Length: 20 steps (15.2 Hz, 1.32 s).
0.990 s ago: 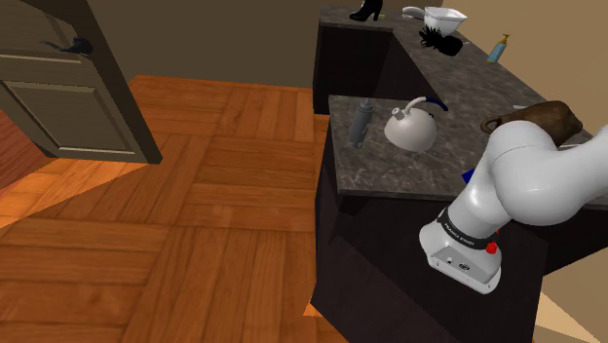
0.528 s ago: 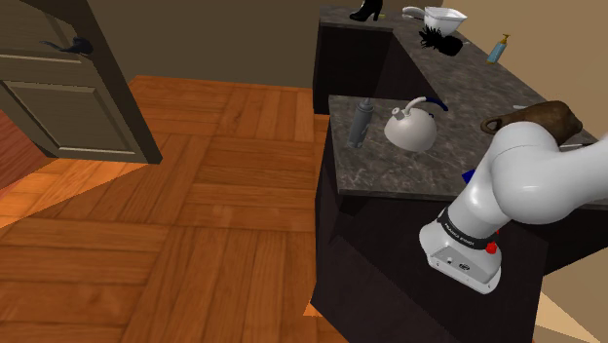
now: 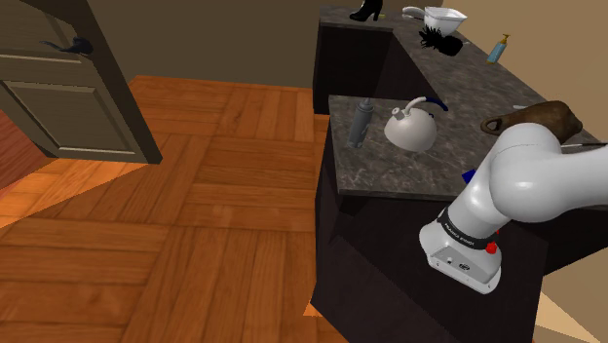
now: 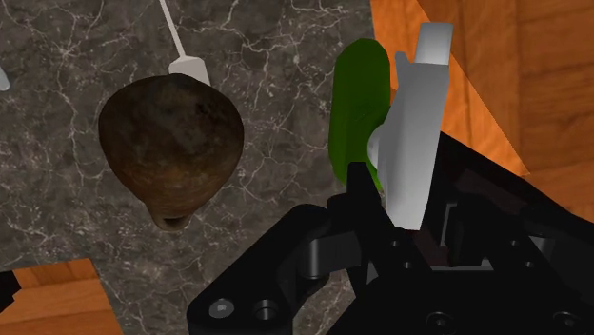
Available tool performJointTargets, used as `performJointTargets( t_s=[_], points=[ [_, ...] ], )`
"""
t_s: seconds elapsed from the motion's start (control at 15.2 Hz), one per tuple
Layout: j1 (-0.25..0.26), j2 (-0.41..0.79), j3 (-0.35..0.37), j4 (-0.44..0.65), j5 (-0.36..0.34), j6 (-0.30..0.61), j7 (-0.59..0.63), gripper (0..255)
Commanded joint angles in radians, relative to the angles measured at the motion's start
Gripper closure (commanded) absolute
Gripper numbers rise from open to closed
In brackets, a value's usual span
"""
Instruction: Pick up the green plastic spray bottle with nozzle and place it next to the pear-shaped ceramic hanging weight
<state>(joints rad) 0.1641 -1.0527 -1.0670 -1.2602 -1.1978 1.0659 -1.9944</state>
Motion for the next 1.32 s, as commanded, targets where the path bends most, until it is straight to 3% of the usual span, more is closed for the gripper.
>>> performJointTargets(
  t_s=[0.0, 1.25],
  points=[
    [-0.025, -0.025, 0.005, -0.052, -0.001, 0.017, 0.017, 255],
    [-0.156, -0.204, -0.032, -0.368, -0.054, 0.153, 0.11, 255]
  ],
)
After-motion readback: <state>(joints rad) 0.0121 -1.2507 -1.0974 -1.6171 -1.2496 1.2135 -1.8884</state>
